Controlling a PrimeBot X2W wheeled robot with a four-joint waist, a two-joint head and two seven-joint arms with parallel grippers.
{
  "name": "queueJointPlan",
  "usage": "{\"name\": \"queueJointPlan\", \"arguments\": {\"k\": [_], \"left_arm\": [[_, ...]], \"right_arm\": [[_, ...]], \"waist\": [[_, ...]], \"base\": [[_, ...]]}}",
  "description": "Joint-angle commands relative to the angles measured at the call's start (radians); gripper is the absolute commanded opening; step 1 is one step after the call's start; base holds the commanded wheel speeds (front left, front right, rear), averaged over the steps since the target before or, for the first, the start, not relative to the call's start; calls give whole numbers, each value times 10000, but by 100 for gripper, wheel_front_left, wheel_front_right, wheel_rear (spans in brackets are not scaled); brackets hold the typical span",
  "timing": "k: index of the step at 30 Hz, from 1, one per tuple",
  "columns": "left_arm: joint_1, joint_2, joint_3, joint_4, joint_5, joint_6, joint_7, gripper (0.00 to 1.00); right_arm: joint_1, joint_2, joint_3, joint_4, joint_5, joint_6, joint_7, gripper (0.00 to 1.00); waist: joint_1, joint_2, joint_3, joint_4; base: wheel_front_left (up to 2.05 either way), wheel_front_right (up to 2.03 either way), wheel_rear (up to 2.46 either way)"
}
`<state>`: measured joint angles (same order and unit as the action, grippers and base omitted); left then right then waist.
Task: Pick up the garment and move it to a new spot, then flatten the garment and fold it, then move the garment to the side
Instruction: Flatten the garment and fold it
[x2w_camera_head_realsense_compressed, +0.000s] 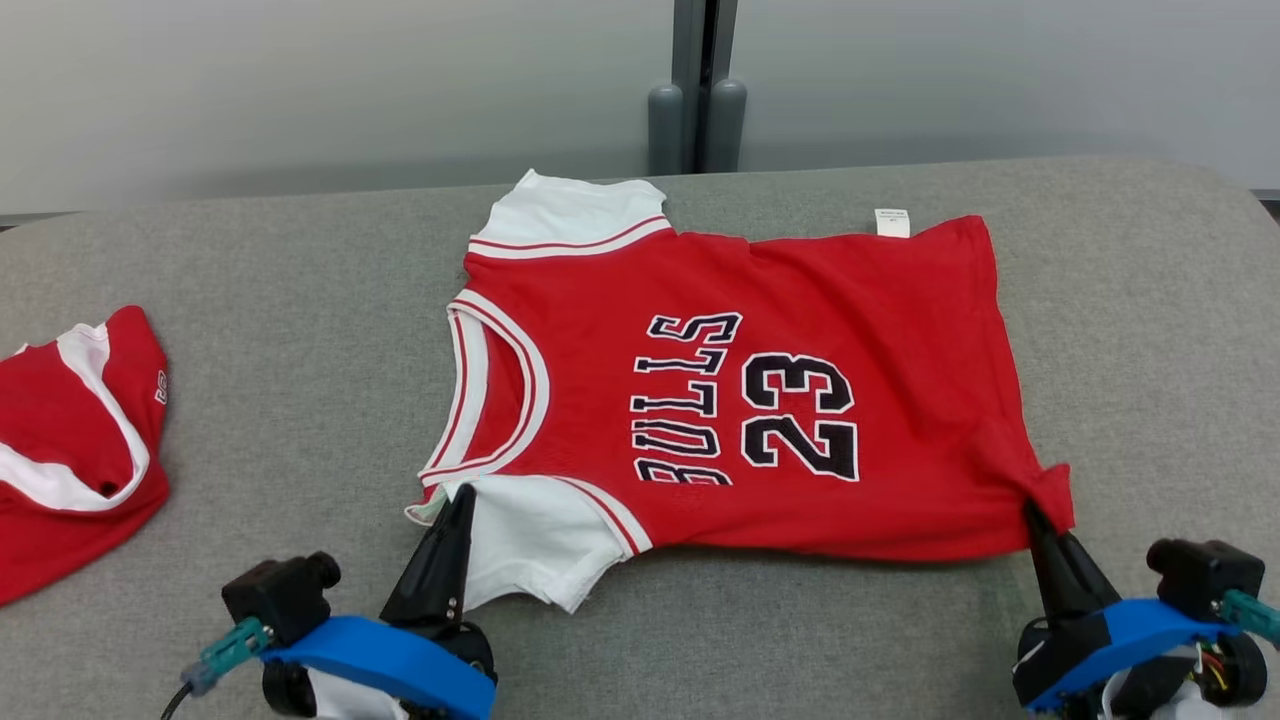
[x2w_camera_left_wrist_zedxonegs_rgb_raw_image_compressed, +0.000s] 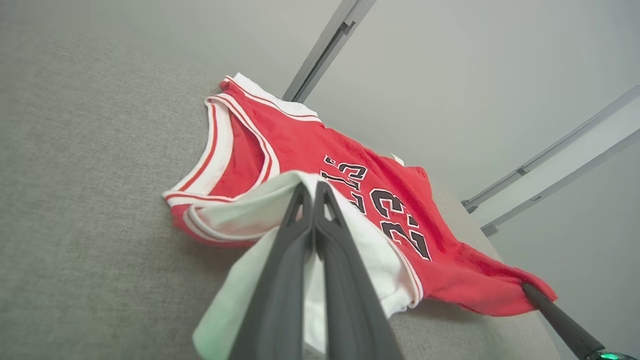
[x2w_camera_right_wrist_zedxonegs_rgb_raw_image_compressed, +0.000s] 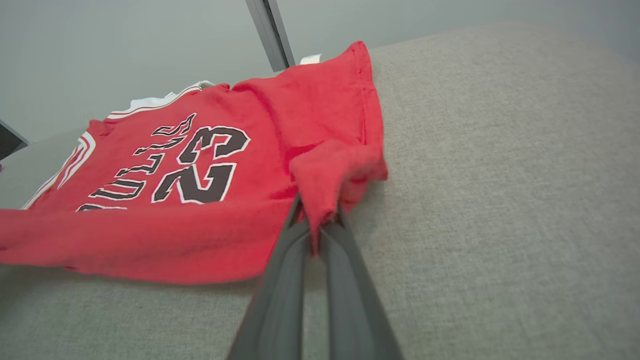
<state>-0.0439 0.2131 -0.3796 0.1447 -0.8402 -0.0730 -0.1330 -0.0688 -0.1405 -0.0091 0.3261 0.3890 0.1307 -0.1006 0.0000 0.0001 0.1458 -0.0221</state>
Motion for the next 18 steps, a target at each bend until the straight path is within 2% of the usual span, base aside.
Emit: {"name": "queueJointPlan", "arguments": {"k": [1, 10, 18], "left_arm": [[-306, 43, -73, 123, 69, -83, 78, 0], [-2011, -121, -252, 1258, -7, -325, 433, 0], [-3585, -23, -276, 2413, -209, -501, 604, 0]], "right_arm": [[-289, -106, 30, 98, -58, 1, 63, 0], [-1901, -326, 334, 1180, -245, 1, 354, 0], [-3460, -460, 511, 2436, -373, 1, 368, 0]], "waist": [[0, -1, 36, -4], [0, -1, 514, -69], [0, -1, 1066, -115]], "base": [[0, 0, 0], [0, 0, 0], [0, 0, 0]]}}
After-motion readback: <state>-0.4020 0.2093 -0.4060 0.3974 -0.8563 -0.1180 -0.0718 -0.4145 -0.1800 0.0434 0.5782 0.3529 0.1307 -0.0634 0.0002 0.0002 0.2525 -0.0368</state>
